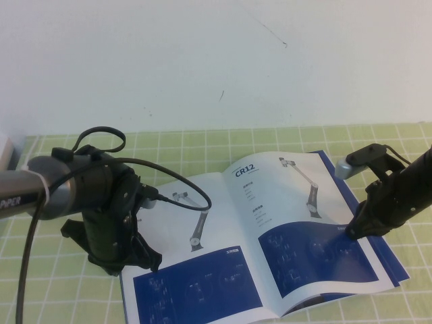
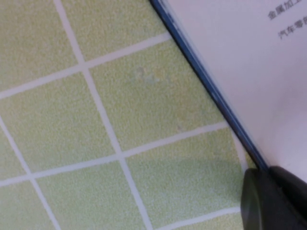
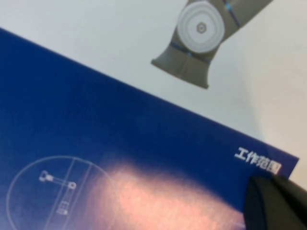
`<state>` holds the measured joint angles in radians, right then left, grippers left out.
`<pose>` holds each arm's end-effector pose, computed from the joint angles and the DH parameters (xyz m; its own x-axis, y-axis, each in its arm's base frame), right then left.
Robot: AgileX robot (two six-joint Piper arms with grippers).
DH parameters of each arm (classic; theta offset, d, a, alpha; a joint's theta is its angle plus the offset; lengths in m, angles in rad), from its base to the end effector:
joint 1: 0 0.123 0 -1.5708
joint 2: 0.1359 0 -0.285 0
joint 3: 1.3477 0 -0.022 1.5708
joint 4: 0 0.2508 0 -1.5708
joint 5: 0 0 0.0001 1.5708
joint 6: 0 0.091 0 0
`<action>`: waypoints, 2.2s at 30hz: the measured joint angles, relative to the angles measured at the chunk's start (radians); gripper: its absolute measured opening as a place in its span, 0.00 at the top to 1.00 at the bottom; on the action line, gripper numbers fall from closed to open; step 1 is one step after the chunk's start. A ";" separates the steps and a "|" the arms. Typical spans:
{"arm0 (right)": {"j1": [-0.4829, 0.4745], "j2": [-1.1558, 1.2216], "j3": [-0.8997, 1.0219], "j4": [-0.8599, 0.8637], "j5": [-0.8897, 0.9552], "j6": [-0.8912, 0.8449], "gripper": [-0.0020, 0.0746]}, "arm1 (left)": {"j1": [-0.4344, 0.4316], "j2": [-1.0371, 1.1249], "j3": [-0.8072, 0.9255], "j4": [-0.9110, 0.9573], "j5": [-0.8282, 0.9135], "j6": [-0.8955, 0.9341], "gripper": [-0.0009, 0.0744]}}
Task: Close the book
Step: 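Close the open booklet and leave it lying on the table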
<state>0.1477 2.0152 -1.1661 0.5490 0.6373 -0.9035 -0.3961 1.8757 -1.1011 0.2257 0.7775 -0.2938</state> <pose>0.3656 0.0830 0.1202 -0.7727 -0.5300 -0.3494 -0.6079 0.7764 0.1666 0.3191 -0.1180 0.1494 -0.9559 0.2593 -0.1379 0.2405 0.9606 0.1390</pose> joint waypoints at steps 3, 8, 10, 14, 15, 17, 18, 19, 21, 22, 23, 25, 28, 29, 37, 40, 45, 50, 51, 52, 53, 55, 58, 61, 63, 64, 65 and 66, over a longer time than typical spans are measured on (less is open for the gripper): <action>0.000 0.000 0.000 0.000 0.000 0.009 0.98 | 0.000 0.000 0.000 -0.002 0.000 -0.002 0.99; 0.000 0.000 0.000 0.000 0.000 0.017 0.98 | 0.000 0.000 0.000 -0.010 0.000 -0.004 0.99; 0.000 0.000 0.000 0.000 0.000 0.019 0.98 | 0.000 0.000 0.000 -0.010 0.005 -0.005 0.99; 0.000 0.000 0.000 -0.001 0.000 0.019 0.98 | 0.000 0.000 0.000 -0.015 0.011 -0.007 0.99; 0.000 0.000 0.000 -0.001 0.000 0.019 0.98 | 0.000 -0.002 0.000 -0.017 0.015 -0.010 0.99; 0.000 0.000 0.000 -0.001 0.002 0.019 0.98 | 0.000 -0.004 0.000 -0.025 0.026 -0.031 0.99; 0.000 0.000 0.000 -0.001 0.002 0.019 0.98 | 0.000 -0.004 0.005 -0.029 0.034 -0.045 0.99; 0.000 0.000 0.000 -0.001 0.002 0.019 0.98 | 0.000 -0.004 0.006 -0.032 0.040 -0.055 0.99; 0.000 0.000 0.000 -0.001 0.004 0.019 0.98 | 0.000 -0.004 0.006 -0.035 0.042 -0.067 0.99; 0.000 0.002 0.000 -0.001 0.005 0.019 0.98 | 0.000 -0.006 0.006 -0.035 0.042 -0.075 0.99; 0.000 0.002 0.000 -0.001 0.005 0.019 0.98 | 0.000 -0.006 0.006 -0.037 0.042 -0.080 0.99; 0.000 0.002 0.000 -0.002 0.005 0.019 0.98 | 0.000 -0.006 0.006 -0.046 0.039 -0.084 0.99; 0.000 0.002 0.000 -0.002 0.005 0.019 0.98 | 0.002 -0.006 0.006 -0.072 0.025 -0.084 0.99; 0.000 0.002 0.000 -0.002 0.005 0.019 0.98 | 0.002 -0.006 0.006 -0.079 0.021 -0.084 0.99; 0.000 0.002 0.000 -0.002 0.005 0.019 0.98 | 0.013 -0.008 0.006 -0.295 -0.079 0.066 0.99; 0.000 0.002 0.000 -0.002 0.005 0.019 0.98 | 0.013 -0.008 0.006 -0.434 -0.127 0.175 0.99; 0.000 0.002 0.000 -0.002 0.005 0.019 0.98 | 0.011 0.002 0.011 -0.675 -0.210 0.342 0.99; 0.000 0.002 0.000 0.020 0.007 0.016 0.98 | 0.009 0.013 0.015 -1.035 -0.263 0.644 0.99; -0.001 0.002 0.000 0.033 0.007 0.010 0.98 | 0.009 0.013 0.015 -1.137 -0.268 0.736 0.99; -0.002 0.004 0.000 0.055 0.013 0.000 0.98 | 0.009 0.013 0.015 -1.243 -0.269 0.838 0.99; -0.002 0.007 0.000 0.078 0.021 -0.016 0.98 | 0.009 0.013 0.015 -1.329 -0.260 0.922 0.99; -0.002 0.007 -0.002 0.096 0.038 -0.046 0.98 | 0.009 0.013 -0.001 -1.527 -0.208 1.124 0.99; -0.002 -0.004 -0.017 0.065 0.076 -0.031 0.98 | 0.007 0.013 -0.042 -1.710 -0.129 1.302 0.99; 0.001 -0.064 -0.065 -0.093 0.115 0.077 0.98 | 0.003 0.008 -0.092 -1.740 -0.104 1.341 0.99; 0.001 -0.134 -0.120 -0.249 0.142 0.187 0.98 | 0.003 -0.014 -0.116 -1.669 -0.109 1.315 0.99; 0.001 -0.172 -0.149 -0.329 0.158 0.240 0.98 | 0.003 -0.033 -0.123 -1.604 -0.117 1.285 0.99; 0.001 -0.195 -0.165 -0.377 0.167 0.279 0.98 | 0.003 -0.056 -0.130 -1.524 -0.126 1.244 0.99; 0.001 -0.242 -0.193 -0.467 0.184 0.334 0.98 | 0.003 -0.076 -0.132 -1.449 -0.133 1.202 0.99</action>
<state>0.1491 1.7734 -1.3592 0.0822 0.8214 -0.5695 -0.3931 1.7998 -1.2334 -1.2231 0.6440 0.9085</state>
